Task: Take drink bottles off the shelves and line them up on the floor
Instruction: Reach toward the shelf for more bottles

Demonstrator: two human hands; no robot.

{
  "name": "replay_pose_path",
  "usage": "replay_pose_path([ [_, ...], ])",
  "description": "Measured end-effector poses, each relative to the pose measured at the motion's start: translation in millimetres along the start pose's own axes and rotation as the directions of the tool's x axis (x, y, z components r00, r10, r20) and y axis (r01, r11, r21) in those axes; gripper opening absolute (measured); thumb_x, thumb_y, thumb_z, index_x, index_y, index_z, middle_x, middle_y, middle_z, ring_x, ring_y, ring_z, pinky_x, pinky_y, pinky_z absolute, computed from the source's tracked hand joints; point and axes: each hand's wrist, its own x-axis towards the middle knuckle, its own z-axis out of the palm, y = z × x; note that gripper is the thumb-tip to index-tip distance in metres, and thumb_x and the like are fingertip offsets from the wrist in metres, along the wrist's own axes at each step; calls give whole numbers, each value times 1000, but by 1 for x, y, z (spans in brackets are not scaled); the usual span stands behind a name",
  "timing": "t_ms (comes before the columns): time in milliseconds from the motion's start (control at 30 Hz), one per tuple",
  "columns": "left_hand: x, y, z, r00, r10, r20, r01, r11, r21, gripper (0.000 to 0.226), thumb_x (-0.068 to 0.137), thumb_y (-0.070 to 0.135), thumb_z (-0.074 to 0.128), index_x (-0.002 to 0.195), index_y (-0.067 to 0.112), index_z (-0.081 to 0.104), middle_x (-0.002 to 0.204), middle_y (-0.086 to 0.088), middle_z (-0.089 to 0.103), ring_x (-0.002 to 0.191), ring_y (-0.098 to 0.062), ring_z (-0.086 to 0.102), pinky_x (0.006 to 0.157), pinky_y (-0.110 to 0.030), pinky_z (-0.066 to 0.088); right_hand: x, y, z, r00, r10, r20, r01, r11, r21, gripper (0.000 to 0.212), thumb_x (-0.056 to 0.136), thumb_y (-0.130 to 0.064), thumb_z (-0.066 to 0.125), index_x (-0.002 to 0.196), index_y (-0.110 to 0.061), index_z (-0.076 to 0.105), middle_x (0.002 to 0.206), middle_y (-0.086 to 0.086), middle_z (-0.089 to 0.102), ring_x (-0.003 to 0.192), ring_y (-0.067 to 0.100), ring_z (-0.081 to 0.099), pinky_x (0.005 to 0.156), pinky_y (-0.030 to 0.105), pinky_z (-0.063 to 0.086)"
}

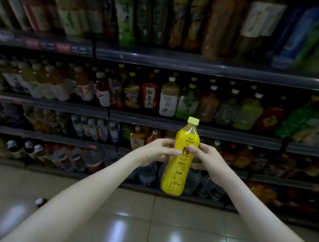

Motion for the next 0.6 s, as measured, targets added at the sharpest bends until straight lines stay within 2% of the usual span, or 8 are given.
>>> replay_pose_path([
  [100, 11, 8, 23, 998, -28, 64, 24, 998, 65, 44, 79, 28, 74, 120, 25, 58, 121, -3, 66, 109, -17, 64, 90, -34, 52, -14, -2, -23, 998, -26, -49, 31, 993, 111, 29, 89, -31, 58, 110, -11, 64, 104, 16, 69, 91, 29, 66, 66, 30, 56],
  [167, 17, 13, 35, 1000, -20, 10, 19, 994, 108, 41, 74, 35, 76, 112, 29, 62, 115, 0, 69, 107, -16, 65, 96, -43, 50, -19, -2, -31, 997, -23, -67, 35, 983, 182, 25, 95, -26, 54, 112, -11, 62, 101, 12, 71, 86, 27, 68, 59, 28, 55],
  [267, 25, 26, 51, 984, 57, -170, -7, 959, 285, 33, 72, 41, 79, 100, 29, 66, 100, 6, 71, 94, -10, 68, 89, -39, 55, -21, -3, -34, 995, -5, -95, 24, 980, 199, 30, 93, -33, 57, 117, -16, 59, 110, 5, 71, 93, 23, 70, 61, 32, 57],
  [333, 29, 35, 61, 948, 156, -276, 0, 870, 492, 30, 72, 45, 76, 93, 27, 64, 92, 8, 69, 86, -6, 64, 80, -31, 55, -18, -5, -33, 991, 12, -131, 9, 987, 159, 42, 85, -40, 67, 119, -20, 55, 114, 1, 68, 98, 19, 69, 69, 38, 59],
  [400, 33, 43, 69, 917, 254, -307, 6, 762, 648, 38, 71, 49, 75, 91, 19, 62, 87, 6, 67, 81, -9, 61, 71, -29, 50, -15, -7, -33, 984, 27, -176, 1, 987, 159, 45, 81, -41, 72, 117, -20, 55, 110, -1, 69, 94, 17, 70, 67, 39, 59],
  [467, 40, 49, 71, 911, 291, -292, 4, 701, 713, 46, 70, 55, 73, 92, 17, 61, 86, 5, 67, 81, -11, 61, 70, -31, 49, -11, -9, -37, 980, 25, -197, 11, 984, 177, 44, 80, -40, 73, 115, -18, 59, 106, 0, 72, 91, 19, 71, 64, 37, 58],
  [533, 48, 56, 63, 936, 270, -225, -22, 684, 729, 48, 70, 61, 73, 96, 23, 60, 91, 9, 67, 86, -10, 61, 73, -30, 50, -8, -12, -45, 976, 16, -217, 25, 983, 184, 37, 83, -37, 71, 113, -15, 62, 104, 3, 73, 89, 23, 72, 62, 36, 58],
  [600, 54, 62, 50, 976, 186, -110, -78, 777, 625, 48, 74, 56, 72, 111, 29, 57, 102, 12, 65, 95, -8, 61, 79, -28, 52, -3, -15, -55, 976, -5, -218, 53, 976, 213, 32, 87, -30, 67, 113, -12, 62, 104, 7, 73, 90, 27, 71, 64, 39, 58],
])
